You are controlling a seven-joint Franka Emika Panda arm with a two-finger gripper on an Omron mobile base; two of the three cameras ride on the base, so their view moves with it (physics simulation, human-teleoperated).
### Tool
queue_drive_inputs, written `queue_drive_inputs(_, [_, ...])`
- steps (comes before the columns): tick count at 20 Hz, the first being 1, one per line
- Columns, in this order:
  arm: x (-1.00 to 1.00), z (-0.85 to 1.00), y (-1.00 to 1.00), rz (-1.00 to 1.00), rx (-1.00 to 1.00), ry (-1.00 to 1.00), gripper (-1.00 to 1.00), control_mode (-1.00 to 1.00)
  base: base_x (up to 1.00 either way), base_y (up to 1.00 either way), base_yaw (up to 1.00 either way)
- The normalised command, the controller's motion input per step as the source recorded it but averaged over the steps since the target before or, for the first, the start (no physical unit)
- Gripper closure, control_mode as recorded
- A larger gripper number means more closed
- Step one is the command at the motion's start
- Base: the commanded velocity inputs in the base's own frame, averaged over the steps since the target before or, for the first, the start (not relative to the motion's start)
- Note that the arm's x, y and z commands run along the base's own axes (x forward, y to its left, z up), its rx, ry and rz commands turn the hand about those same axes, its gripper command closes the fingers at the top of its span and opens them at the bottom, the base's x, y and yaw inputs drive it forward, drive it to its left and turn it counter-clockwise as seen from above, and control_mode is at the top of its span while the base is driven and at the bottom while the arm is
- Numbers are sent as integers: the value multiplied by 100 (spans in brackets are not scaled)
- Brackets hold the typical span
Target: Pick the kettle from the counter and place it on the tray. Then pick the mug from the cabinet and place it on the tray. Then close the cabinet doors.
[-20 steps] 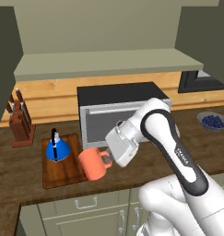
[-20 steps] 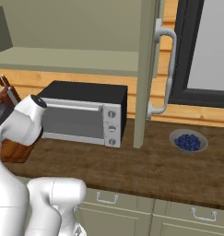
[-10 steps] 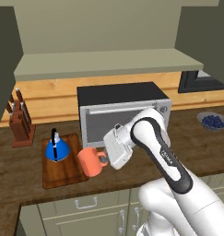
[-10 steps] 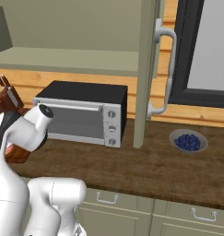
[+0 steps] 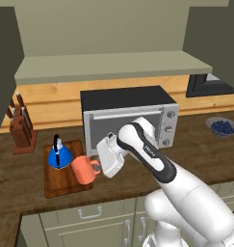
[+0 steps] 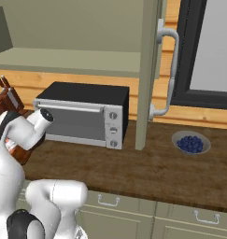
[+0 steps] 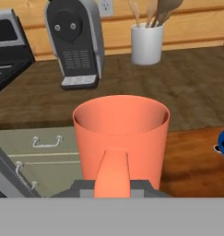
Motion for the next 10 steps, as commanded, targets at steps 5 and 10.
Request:
queue_drive_inputs(5, [48,-24,16,0,0,0,100,-100,0,0,0])
queue_drive_inputs(10, [40,-38,31,0,0,0,100,-100,0,0,0])
